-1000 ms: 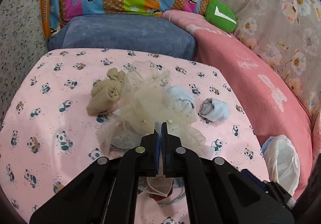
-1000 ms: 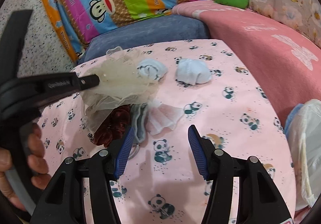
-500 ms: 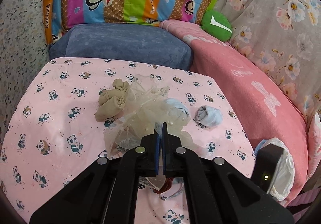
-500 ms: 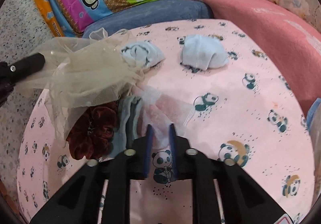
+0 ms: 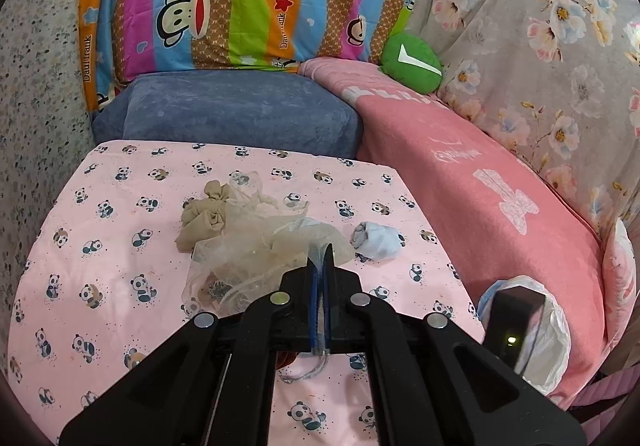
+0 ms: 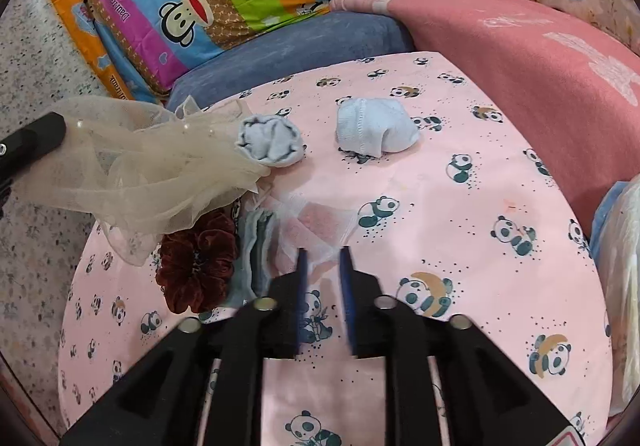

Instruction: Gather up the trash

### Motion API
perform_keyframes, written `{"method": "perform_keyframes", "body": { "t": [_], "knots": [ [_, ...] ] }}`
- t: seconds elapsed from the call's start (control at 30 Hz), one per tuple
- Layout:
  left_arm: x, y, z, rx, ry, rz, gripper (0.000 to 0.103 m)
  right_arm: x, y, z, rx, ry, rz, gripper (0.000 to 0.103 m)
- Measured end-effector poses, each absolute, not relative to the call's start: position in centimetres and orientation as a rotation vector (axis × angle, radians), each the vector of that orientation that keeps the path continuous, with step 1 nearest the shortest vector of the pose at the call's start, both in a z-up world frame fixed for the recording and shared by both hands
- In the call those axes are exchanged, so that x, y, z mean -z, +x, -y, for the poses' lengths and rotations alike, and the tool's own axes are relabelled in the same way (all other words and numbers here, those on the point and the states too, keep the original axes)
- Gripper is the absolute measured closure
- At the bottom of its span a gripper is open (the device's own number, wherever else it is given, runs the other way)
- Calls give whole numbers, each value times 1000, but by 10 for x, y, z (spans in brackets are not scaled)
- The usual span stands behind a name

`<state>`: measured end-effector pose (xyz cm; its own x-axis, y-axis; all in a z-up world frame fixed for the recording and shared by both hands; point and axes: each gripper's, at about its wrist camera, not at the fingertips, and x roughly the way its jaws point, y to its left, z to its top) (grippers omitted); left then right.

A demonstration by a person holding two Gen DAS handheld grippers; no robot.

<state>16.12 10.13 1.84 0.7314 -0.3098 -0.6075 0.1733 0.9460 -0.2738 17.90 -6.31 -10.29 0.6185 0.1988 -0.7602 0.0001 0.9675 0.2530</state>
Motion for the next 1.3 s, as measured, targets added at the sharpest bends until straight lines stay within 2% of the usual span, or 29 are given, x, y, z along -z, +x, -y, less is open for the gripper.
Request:
{"method": "perform_keyframes", "body": {
  "t": [0.03,0.07,0.23,0.27,0.33,0.73,1.3],
  "knots": [
    [-19,161,-101,267,-204,-704,102,105,182,61,-121,239,-904,68],
    [-19,161,-101,265,-202,-706,102,108,185,60,-126,242,-911,65],
    [-17,162,-101,259,-193,-711,102,128,201,52,-148,267,-958,65],
    [-17,162,-102,258,-191,-711,102,132,202,51,-150,271,-964,68],
    [-16,162,-103,255,-186,-710,102,132,201,49,-158,264,-958,96],
    [-43,144,-88,284,-185,-669,102,72,155,91,-119,303,-817,97],
    [-96,90,23,507,-131,-613,102,-11,59,204,43,384,-601,97]
  ]
}}
